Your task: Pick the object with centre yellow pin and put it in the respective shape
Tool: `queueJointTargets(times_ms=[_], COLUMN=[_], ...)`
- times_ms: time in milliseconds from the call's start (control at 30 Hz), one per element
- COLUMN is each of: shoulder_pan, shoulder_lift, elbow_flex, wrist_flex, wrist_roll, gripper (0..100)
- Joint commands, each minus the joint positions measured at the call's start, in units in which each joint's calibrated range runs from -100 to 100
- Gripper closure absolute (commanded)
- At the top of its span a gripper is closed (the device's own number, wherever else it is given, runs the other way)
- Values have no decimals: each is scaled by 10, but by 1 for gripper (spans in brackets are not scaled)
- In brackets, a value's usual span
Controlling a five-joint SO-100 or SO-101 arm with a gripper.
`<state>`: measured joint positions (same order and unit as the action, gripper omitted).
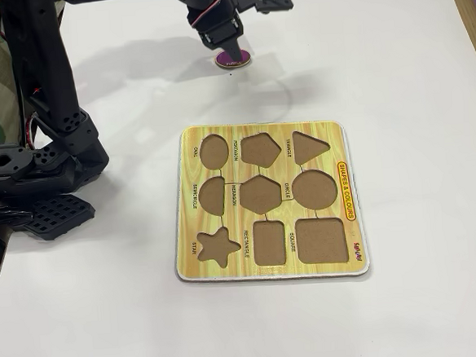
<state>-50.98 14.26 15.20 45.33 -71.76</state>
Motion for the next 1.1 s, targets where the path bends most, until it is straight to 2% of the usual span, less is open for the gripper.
queueJointTargets(times_ms=[0,567,733,1067], shoulder_pan=[10,9,9,7], shoulder_lift=[-8,-7,2,15], elbow_flex=[5,11,12,10], wrist_flex=[0,-7,-2,-7], wrist_roll=[0,3,3,3], gripper=[88,90,99,99])
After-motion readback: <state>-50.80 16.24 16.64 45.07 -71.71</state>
